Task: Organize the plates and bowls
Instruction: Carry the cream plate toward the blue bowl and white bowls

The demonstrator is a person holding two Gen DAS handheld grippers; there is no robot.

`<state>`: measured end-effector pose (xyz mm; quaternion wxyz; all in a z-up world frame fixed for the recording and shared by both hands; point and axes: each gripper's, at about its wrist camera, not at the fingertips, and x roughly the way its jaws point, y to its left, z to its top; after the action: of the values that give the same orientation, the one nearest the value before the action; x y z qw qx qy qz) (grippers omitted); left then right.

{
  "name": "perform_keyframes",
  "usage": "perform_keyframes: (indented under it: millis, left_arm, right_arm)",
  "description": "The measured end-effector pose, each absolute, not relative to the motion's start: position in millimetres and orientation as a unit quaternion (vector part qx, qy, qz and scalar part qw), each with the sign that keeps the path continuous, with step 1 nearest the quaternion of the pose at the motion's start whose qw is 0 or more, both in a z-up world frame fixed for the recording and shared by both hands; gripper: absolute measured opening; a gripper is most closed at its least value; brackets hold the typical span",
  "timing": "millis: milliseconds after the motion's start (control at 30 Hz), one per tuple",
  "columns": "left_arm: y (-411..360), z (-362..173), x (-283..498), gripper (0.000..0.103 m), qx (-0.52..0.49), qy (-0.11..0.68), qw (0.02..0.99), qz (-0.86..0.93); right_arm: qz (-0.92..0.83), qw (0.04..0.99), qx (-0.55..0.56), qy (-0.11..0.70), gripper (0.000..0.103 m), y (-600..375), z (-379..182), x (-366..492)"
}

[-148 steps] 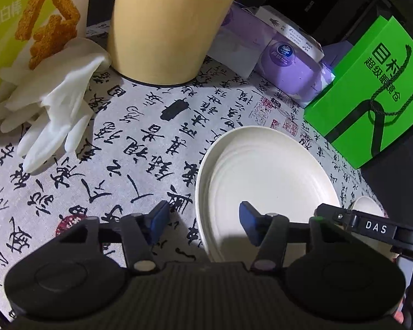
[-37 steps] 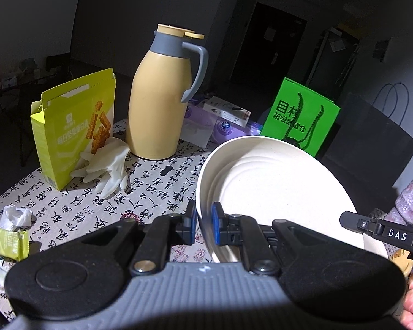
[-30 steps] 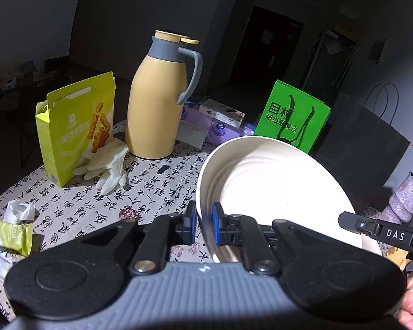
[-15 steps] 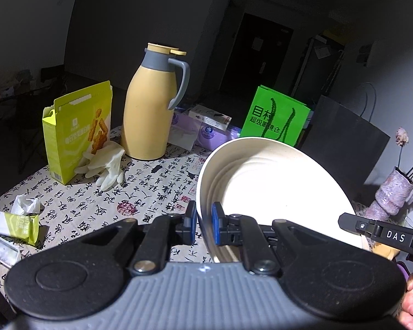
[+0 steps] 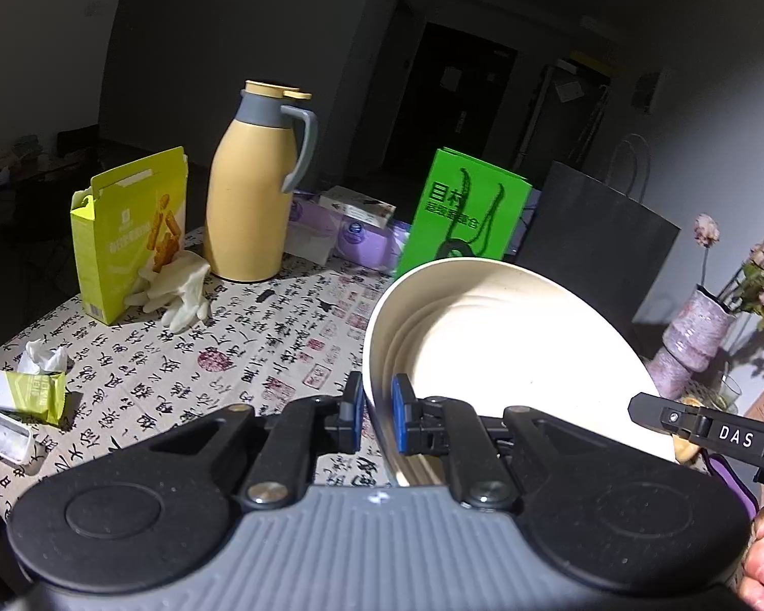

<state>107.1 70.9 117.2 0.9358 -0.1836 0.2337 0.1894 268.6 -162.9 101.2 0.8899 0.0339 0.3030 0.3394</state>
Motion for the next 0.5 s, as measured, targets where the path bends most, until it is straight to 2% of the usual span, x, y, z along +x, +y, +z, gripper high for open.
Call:
perform_keyframes:
  millis: [500]
  left_arm:
    - [22,113,94,0.012,-0.166,0.238,0.943,0.161]
  right_arm:
    - [0.310,0.899,0.061,0.304,0.006,-221,91,242]
